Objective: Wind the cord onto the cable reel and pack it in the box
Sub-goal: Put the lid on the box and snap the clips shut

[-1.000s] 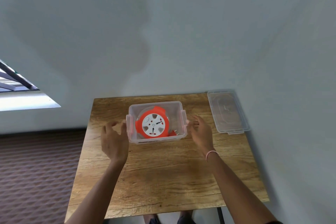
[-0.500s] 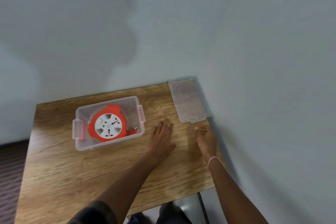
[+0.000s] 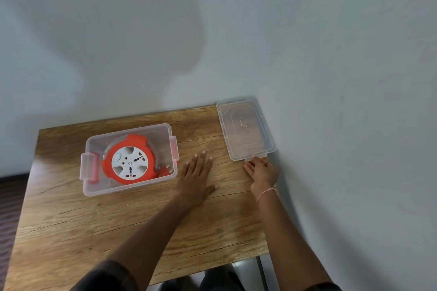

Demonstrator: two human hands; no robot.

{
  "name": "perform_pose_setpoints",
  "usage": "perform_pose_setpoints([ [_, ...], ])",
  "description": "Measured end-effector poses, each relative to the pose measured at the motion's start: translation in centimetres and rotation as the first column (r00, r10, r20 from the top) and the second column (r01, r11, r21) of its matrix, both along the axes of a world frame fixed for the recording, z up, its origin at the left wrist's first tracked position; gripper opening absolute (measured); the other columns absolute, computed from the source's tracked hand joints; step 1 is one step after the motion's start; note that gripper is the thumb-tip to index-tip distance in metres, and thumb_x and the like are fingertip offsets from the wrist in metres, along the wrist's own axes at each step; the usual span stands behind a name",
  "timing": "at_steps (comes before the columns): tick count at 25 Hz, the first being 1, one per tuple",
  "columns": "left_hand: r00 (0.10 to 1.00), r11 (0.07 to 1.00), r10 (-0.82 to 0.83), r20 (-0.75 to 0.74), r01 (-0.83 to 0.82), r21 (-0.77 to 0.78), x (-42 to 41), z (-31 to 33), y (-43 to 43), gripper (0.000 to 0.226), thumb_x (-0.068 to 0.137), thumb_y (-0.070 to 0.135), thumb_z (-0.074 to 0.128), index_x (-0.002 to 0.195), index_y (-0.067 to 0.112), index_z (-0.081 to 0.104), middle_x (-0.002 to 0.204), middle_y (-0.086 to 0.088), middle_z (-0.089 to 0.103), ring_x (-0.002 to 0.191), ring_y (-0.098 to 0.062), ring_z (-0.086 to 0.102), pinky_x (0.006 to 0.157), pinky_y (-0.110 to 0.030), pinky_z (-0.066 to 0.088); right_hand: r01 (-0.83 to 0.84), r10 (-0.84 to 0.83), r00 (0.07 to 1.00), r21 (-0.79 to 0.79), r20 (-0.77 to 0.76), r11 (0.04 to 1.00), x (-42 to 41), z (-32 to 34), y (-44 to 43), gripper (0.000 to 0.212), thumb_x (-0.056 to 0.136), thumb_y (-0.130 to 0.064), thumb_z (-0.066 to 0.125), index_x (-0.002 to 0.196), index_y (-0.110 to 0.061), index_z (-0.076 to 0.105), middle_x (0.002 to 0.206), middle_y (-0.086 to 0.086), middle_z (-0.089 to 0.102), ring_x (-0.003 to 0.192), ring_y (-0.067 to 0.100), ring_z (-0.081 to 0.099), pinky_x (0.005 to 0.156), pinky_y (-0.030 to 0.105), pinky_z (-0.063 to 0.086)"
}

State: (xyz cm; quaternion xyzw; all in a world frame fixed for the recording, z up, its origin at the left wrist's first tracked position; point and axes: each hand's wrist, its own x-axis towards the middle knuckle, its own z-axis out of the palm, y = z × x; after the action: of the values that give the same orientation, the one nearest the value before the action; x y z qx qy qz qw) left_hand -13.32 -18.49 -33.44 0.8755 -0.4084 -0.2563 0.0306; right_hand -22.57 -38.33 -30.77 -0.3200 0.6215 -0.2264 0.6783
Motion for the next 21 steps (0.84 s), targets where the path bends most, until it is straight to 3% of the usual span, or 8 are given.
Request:
perform_pose_setpoints([
  [3, 1.0, 1.0, -0.011, -0.015, 0.011, 0.018, 0.2, 0.3, 0.0, 0.098, 0.102, 0.071, 0.038, 0.165, 0.026, -0.022, 0.171, -0.003, -0.034, 0.161, -0.028, -0.026, 0.13, -0.049, -0.009, -0.01, 0.009, 0.997, 0.013, 0.075, 1.0, -0.7, 0.5, 0.3, 0.036, 0.084, 0.01, 0.075, 0.117, 0.005, 0.061, 0.106, 0.025, 0.073, 0.093, 0.037, 0.076, 0.074, 0.04, 0.065],
  [6, 0.99, 1.0, 0.029, -0.136, -0.029, 0.006, 0.6, 2.0, -0.6, 0.09, 0.107, 0.061, 0.041, 0.169, 0.021, -0.011, 0.175, -0.006, -0.025, 0.163, -0.031, -0.02, 0.131, -0.051, -0.005, -0.077, 0.078, 0.992, -0.011, 0.102, 0.997, -2.4, 1.0, 0.9, 0.043, 0.083, 0.012, 0.075, 0.122, 0.002, 0.06, 0.113, 0.022, 0.072, 0.096, 0.037, 0.075, 0.074, 0.042, 0.065],
  [8, 0.927, 0.963, 0.169, -0.336, -0.228, -0.143, 0.6, 4.6, -1.5, 0.07, 0.111, 0.053, 0.036, 0.167, 0.016, 0.017, 0.178, -0.01, 0.01, 0.165, -0.037, 0.007, 0.132, -0.056, 0.015, -0.104, 0.108, 0.983, -0.04, 0.147, 0.994, -3.8, 1.2, 1.2, 0.042, 0.084, 0.012, 0.075, 0.121, 0.0, 0.062, 0.116, 0.021, 0.072, 0.099, 0.037, 0.074, 0.074, 0.042, 0.065],
  [10, 0.787, 0.789, 0.315, -0.53, -0.528, -0.315, 0.8, 8.1, -2.4, 0.065, 0.108, 0.061, 0.029, 0.16, 0.022, 0.035, 0.169, -0.007, 0.038, 0.157, -0.031, 0.036, 0.126, -0.057, 0.033, -0.134, 0.148, 0.966, -0.079, 0.211, 0.988, -5.0, 1.5, 1.5, 0.047, 0.083, 0.012, 0.075, 0.125, -0.005, 0.063, 0.118, 0.016, 0.074, 0.102, 0.035, 0.074, 0.076, 0.044, 0.064],
  [12, 0.683, 0.576, 0.334, -0.65, -0.693, -0.433, 1.6, 11.8, -2.9, 0.073, 0.102, 0.071, 0.025, 0.166, 0.036, 0.024, 0.176, 0.003, 0.025, 0.158, -0.016, 0.027, 0.129, -0.051, 0.025, -0.18, 0.205, 0.949, -0.121, 0.238, 0.976, -5.6, 1.8, 1.6, 0.054, 0.083, 0.013, 0.074, 0.131, -0.01, 0.061, 0.119, 0.012, 0.074, 0.104, 0.032, 0.074, 0.08, 0.047, 0.063],
  [14, 0.69, 0.452, 0.312, -0.653, -0.712, -0.537, 3.7, 14.9, -2.4, 0.068, 0.102, 0.074, 0.024, 0.165, 0.048, 0.019, 0.175, 0.011, 0.023, 0.154, -0.008, 0.024, 0.125, -0.042, 0.022, -0.246, 0.276, 0.939, -0.159, 0.204, 0.956, -5.6, 2.5, 1.6, 0.059, 0.083, 0.011, 0.075, 0.135, -0.011, 0.058, 0.112, 0.011, 0.077, 0.101, 0.029, 0.076, 0.078, 0.046, 0.064],
  [18, 0.741, 0.464, 0.338, -0.581, -0.668, -0.582, 7.7, 18.1, 1.0, 0.054, 0.11, 0.061, 0.029, 0.153, 0.039, 0.053, 0.158, 0.003, 0.057, 0.146, -0.023, 0.052, 0.12, -0.052, 0.043, -0.428, 0.461, 0.884, -0.264, 0.079, 0.864, -4.1, 4.2, 3.0, 0.069, 0.083, 0.001, 0.081, 0.142, -0.021, 0.054, 0.094, 0.006, 0.08, 0.089, 0.027, 0.078, 0.079, 0.047, 0.064],
  [21, 0.718, 0.411, 0.406, -0.565, -0.696, -0.589, 8.9, 18.9, 5.2, 0.047, 0.113, 0.052, 0.033, 0.139, 0.034, 0.066, 0.135, 0.006, 0.073, 0.129, -0.021, 0.066, 0.104, -0.039, 0.054, -0.472, 0.506, 0.863, -0.363, -0.002, 0.803, -1.6, 6.2, 5.2, 0.045, 0.085, -0.004, 0.08, 0.126, -0.017, 0.068, 0.092, 0.001, 0.08, 0.081, 0.023, 0.079, 0.071, 0.041, 0.065],
])
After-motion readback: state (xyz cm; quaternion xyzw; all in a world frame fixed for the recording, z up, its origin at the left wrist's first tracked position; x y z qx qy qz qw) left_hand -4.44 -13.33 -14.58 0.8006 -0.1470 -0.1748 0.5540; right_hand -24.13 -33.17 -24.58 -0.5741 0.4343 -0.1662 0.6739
